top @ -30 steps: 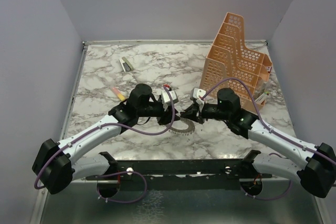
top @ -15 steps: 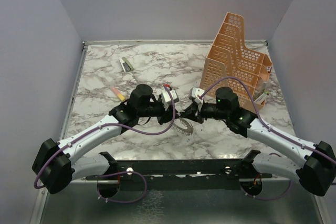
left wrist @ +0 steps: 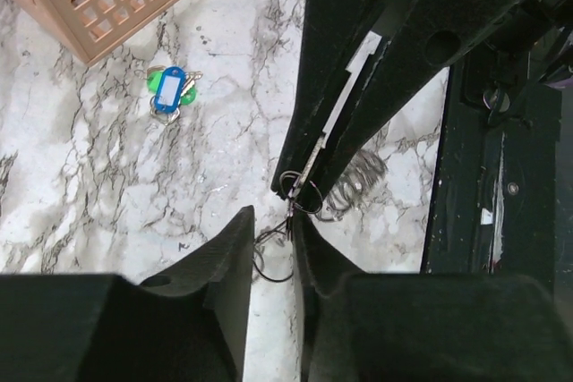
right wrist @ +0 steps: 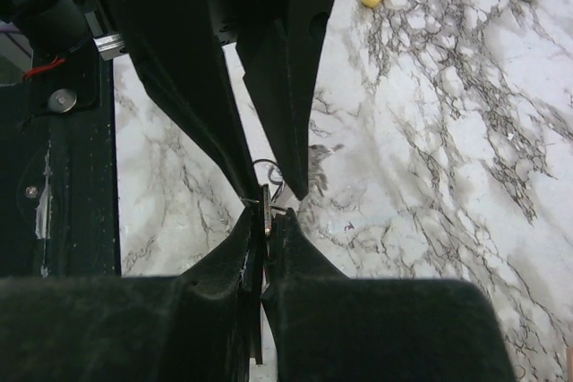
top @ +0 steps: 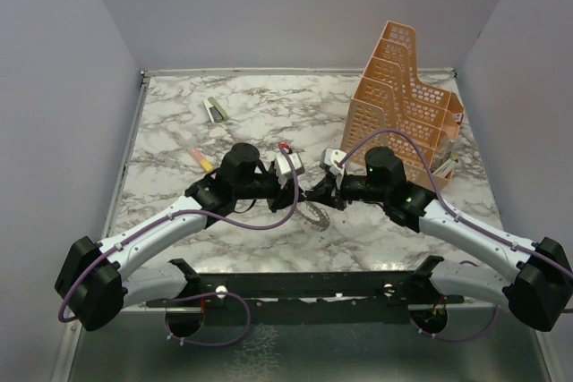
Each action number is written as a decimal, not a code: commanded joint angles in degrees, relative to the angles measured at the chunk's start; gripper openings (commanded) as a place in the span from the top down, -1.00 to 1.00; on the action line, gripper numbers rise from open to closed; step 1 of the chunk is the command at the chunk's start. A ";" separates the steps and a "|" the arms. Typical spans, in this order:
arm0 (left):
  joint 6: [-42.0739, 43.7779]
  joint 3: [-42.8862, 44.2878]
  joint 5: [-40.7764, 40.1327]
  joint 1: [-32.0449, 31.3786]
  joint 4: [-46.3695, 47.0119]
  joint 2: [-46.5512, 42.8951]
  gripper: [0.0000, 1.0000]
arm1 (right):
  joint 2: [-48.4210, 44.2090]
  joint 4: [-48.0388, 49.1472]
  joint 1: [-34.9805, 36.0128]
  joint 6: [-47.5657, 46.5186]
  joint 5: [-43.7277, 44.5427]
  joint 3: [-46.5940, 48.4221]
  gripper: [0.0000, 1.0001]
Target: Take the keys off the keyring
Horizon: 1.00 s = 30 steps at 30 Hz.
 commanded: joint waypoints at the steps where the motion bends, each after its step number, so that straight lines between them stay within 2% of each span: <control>1: 0.44 1.25 4.16 -0.23 1.78 -0.85 0.70 | 0.03 0.05 0.52 -0.12 -1.63 1.93 0.99; 3: 0.71 1.25 4.62 -0.22 1.76 -1.17 0.96 | -0.66 0.26 0.52 0.17 0.86 1.24 0.99; 4: 0.92 1.25 4.84 -0.22 1.76 -1.35 1.00 | -1.20 0.35 0.52 0.85 2.27 0.76 0.99; 23: 2.43 0.50 7.26 -0.27 1.23 -4.04 1.00 | -4.74 -0.55 -0.33 1.96 6.33 -2.28 0.99; 30: 2.24 0.38 5.70 -0.26 1.53 -4.61 1.00 | -3.62 -0.43 -0.79 1.85 7.89 -3.08 0.99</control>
